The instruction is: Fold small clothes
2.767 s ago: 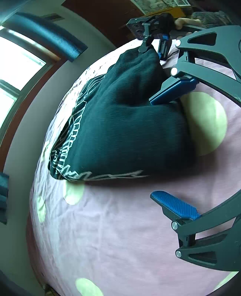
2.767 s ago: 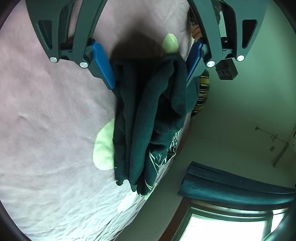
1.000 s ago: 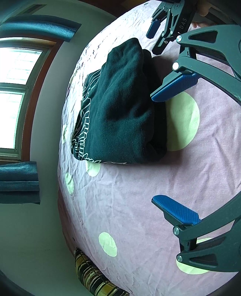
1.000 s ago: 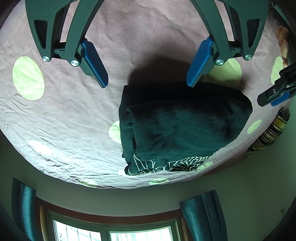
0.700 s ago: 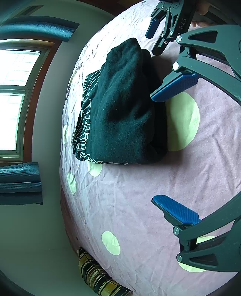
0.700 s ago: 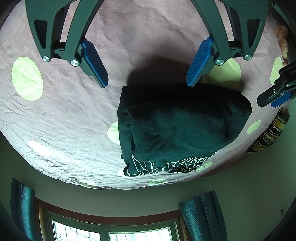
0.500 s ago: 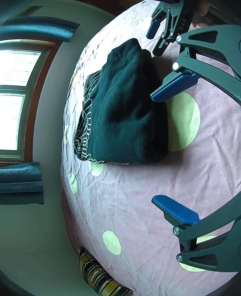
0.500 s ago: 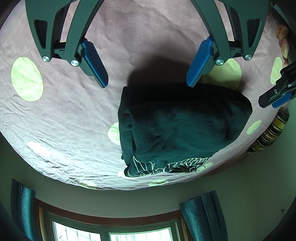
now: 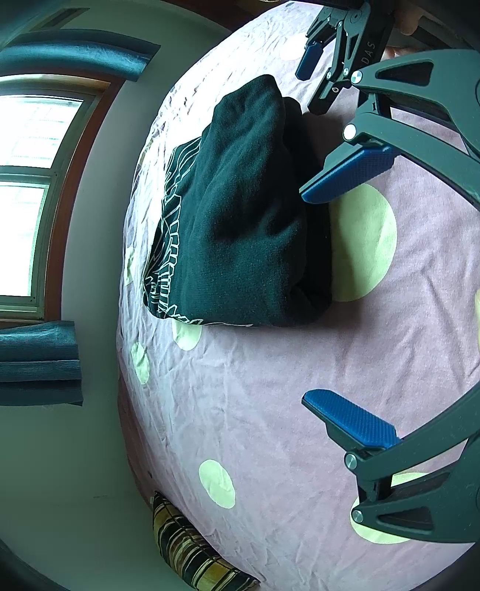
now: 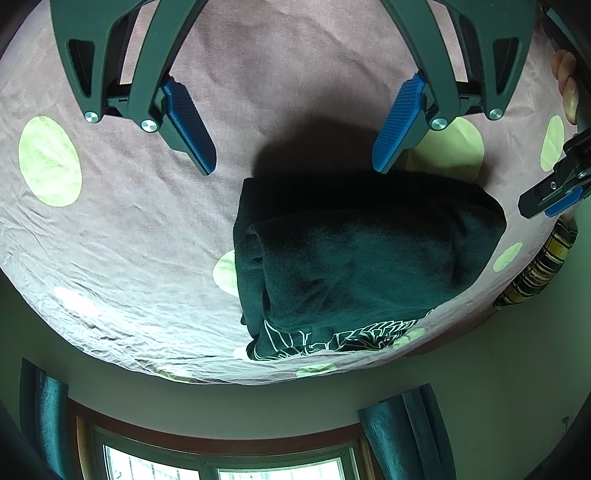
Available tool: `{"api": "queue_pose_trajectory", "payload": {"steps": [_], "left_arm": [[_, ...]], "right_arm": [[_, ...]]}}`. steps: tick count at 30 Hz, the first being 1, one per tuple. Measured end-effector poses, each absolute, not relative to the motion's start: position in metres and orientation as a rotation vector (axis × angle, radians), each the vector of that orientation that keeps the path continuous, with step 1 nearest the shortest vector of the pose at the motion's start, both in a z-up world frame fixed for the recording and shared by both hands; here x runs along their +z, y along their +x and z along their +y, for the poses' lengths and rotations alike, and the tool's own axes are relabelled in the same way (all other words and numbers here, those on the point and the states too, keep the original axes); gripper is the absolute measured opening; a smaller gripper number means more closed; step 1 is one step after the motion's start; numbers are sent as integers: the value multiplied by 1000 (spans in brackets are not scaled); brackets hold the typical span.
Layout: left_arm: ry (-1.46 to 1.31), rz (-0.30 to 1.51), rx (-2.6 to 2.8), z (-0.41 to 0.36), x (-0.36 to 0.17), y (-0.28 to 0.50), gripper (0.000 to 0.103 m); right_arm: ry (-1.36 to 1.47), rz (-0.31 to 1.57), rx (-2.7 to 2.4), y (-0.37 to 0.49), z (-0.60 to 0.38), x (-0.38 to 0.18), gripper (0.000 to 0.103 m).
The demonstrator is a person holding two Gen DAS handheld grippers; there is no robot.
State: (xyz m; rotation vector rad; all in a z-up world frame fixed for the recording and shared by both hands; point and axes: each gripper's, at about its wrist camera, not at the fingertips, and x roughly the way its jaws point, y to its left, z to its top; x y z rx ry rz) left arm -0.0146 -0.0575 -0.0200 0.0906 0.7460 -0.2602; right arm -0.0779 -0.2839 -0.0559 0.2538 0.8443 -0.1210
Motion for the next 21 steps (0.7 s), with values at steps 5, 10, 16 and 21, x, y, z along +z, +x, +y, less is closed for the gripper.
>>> {"api": "queue_pose_trajectory", "payload": {"steps": [5,10,16,21], "left_arm": [[100,734,-261,-60,-19,-17,101],[114,724,-267,-63,-18,-19,101],[123,716,-247,-64,-16,-21,101],[17,687,-295,-50,-7,-20,101]], "right_arm": [[252,851,-116,-77,-283,-58,86],[251,859,-109,-76,-284,-60,86],[249,863,-105,-77,-281,-62,86],[277,862,-76,-78,-282,-62,86]]}}
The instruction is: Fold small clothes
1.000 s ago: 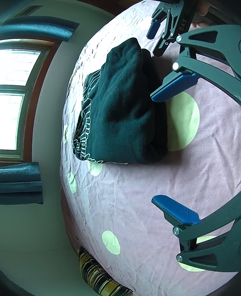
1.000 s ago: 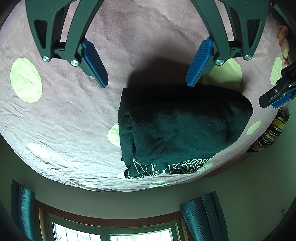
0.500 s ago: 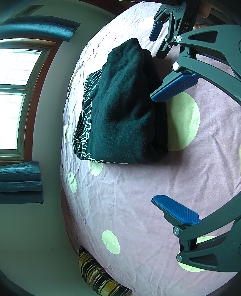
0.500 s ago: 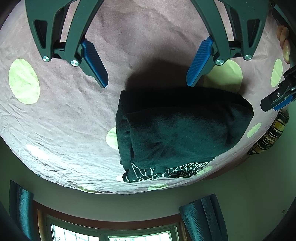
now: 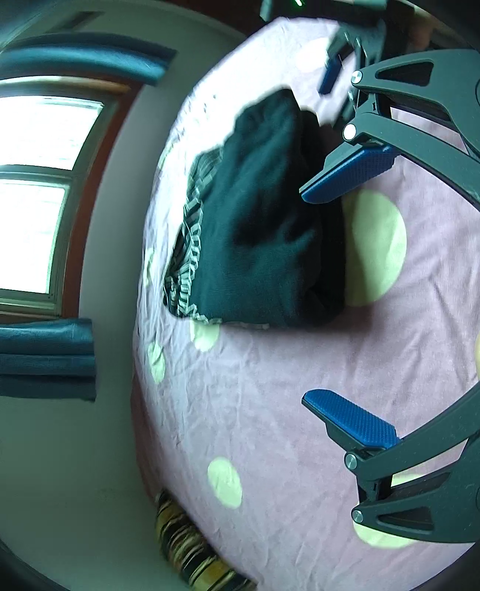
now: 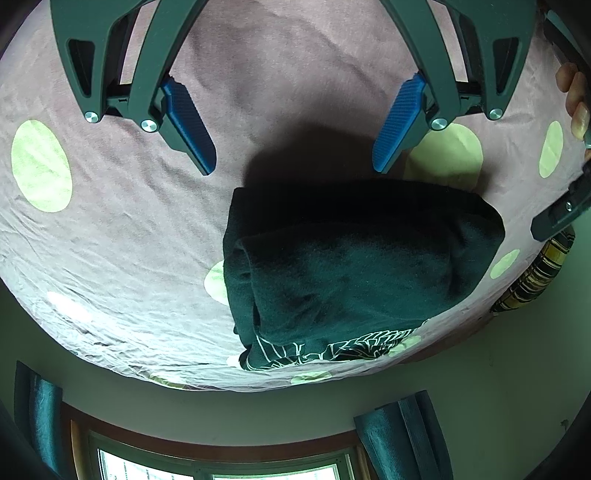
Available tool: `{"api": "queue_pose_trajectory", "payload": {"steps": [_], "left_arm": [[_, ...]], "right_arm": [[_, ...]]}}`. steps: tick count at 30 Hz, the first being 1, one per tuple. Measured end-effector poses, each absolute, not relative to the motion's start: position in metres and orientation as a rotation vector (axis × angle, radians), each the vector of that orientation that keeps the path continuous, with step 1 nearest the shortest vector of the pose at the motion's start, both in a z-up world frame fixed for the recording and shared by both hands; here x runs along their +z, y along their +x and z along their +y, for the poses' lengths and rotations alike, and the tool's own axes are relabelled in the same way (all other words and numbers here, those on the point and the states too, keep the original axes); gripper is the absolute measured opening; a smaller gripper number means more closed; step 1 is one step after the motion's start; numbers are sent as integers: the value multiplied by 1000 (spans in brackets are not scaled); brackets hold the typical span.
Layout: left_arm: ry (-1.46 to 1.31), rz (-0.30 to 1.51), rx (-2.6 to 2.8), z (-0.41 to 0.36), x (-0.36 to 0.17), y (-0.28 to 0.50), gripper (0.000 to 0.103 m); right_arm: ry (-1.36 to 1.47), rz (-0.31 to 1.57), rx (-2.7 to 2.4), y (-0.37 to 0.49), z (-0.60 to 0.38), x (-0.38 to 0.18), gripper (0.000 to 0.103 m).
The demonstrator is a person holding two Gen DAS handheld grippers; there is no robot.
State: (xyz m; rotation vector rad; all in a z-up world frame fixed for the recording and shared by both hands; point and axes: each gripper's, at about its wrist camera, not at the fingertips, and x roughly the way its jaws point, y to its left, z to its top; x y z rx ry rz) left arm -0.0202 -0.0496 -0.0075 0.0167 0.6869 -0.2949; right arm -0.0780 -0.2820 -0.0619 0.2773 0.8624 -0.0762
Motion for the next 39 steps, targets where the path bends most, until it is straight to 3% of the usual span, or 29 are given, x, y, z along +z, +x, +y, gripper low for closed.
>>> {"api": "queue_pose_trajectory", "payload": {"steps": [5,10,22,28,32,39], "left_arm": [[-51,724,-240,-14,5,16,101],[16,740,-1,21,1,121,101],[-81,849,248,59,-59,390,101],[-123,920,356,74,-101,424,101],[-111,921,362,71,-99,423,101],[-113,918,359,72,-99,424,101]], "right_arm": [[390,820,6,-83,-303,-34,86],[362,711,-78,-42,-366,-6,88],[228,821,-466,205,-549,-93,87],[358,897,-554,241,-594,-128,91],[377,907,-516,244,-599,-128,99],[350,912,-524,247,-594,-125,99]]}}
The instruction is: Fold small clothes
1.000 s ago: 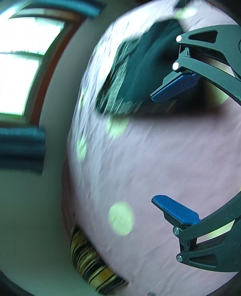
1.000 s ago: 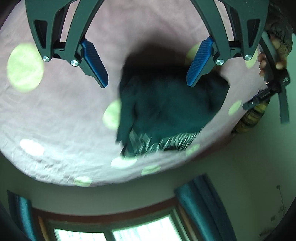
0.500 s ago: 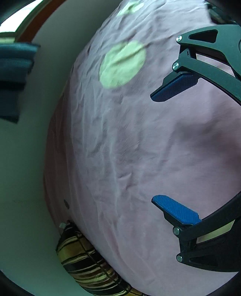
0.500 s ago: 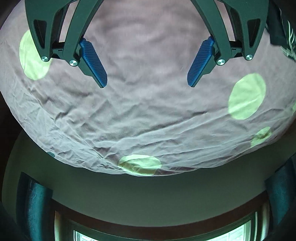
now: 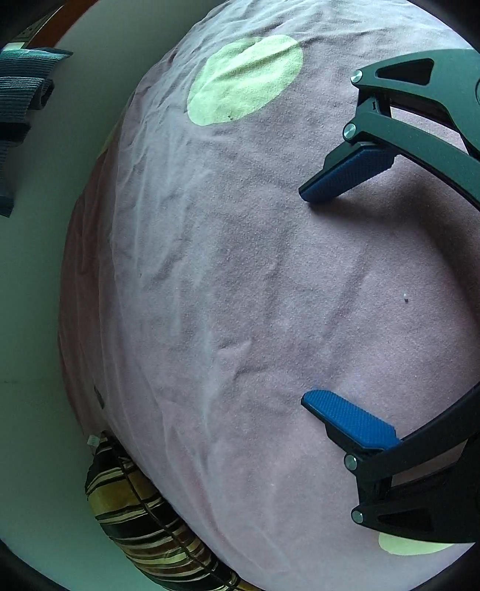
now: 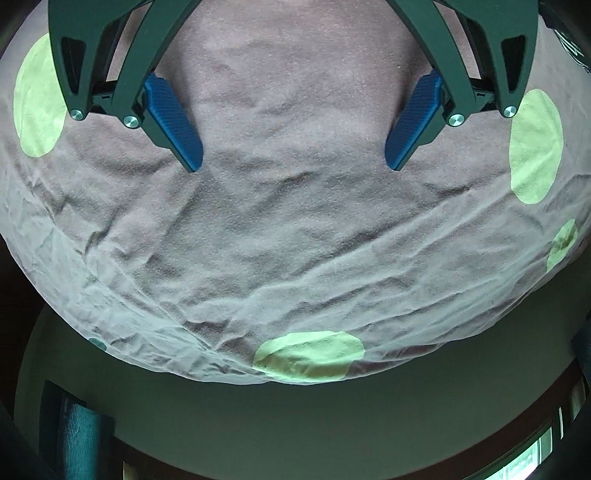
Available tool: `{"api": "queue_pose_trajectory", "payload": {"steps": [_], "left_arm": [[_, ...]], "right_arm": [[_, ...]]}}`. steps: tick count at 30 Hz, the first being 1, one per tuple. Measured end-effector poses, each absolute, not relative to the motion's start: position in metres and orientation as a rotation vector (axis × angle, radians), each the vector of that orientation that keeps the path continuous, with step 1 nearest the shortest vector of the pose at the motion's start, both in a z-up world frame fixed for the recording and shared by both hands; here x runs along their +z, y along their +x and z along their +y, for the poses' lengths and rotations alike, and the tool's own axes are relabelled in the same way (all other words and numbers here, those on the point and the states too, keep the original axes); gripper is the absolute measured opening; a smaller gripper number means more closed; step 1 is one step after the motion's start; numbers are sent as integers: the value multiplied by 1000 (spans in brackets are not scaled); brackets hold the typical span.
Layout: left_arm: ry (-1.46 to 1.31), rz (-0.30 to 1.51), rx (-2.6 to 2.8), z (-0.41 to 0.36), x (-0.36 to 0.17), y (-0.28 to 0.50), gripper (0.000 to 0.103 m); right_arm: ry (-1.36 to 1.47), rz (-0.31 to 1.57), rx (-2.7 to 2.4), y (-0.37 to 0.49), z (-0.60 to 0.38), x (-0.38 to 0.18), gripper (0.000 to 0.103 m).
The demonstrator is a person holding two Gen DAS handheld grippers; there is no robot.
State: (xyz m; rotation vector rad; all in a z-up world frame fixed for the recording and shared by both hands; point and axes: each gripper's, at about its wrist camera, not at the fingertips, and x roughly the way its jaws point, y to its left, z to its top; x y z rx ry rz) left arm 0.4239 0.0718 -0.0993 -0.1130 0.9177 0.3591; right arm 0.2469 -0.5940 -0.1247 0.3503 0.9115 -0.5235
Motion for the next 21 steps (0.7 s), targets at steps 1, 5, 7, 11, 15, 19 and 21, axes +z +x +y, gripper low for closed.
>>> {"api": "queue_pose_trajectory", "payload": {"steps": [1,5,7,11,15,19,21], "left_arm": [[-114,918,358,71,-100,424,101],[-112,920,360,73,-101,424,101],[-117,916,358,74,-100,424,101],[-114,910,359,75,-99,423,101],[-113,916,361,73,-101,424,101],[-115,915,359,73,-100,424,101],[-113,917,360,73,-100,425,101]], "right_arm": [[344,914,-526,249,-593,-125,99],[346,915,-521,250,-597,-128,99],[346,914,-521,250,-598,-128,99],[347,912,-518,250,-598,-129,99],[347,917,-519,249,-597,-131,99],[341,912,-518,250,-595,-128,99],[347,923,-515,251,-597,-130,99]]}}
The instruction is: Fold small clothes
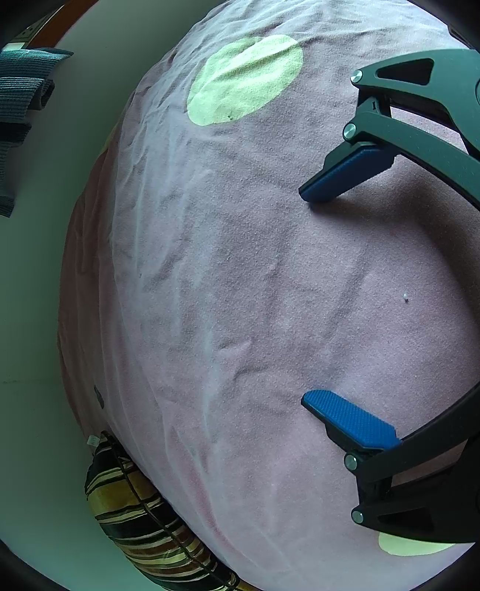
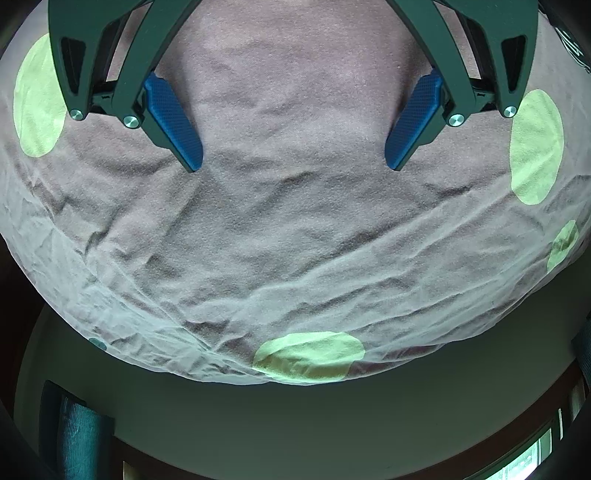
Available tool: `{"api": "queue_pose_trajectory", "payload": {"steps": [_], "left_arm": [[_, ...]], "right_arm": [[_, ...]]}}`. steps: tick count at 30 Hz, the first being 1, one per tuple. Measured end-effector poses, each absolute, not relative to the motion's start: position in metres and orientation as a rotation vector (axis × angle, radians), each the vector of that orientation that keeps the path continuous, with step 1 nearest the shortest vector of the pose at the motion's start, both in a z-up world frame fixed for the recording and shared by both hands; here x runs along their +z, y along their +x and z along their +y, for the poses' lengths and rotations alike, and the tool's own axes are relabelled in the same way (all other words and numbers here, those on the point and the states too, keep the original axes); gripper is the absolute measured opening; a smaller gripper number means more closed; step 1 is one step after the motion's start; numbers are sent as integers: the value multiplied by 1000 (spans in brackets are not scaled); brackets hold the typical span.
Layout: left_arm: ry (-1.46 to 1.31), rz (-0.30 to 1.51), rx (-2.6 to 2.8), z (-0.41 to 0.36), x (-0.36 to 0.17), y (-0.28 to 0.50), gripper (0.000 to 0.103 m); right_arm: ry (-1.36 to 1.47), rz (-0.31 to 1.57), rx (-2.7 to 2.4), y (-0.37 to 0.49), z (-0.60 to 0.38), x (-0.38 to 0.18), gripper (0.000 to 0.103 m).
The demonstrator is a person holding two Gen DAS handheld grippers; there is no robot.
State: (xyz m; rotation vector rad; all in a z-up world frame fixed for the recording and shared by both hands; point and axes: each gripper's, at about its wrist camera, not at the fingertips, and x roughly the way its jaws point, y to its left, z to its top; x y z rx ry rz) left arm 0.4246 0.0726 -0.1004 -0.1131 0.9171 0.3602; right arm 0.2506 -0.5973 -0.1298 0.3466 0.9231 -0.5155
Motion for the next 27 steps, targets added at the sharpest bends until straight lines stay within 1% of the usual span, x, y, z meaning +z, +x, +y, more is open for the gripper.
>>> {"api": "queue_pose_trajectory", "payload": {"steps": [11,13,15,27], "left_arm": [[-109,917,363,71,-99,424,101],[-100,890,364,71,-102,421,101],[-117,923,356,73,-101,424,101],[-110,919,358,70,-105,422,101]], "right_arm": [[340,912,-515,255,-604,-130,99],[343,921,-517,253,-601,-129,99],[341,920,-519,250,-600,-126,99],[346,925,-522,247,-598,-129,99]]}}
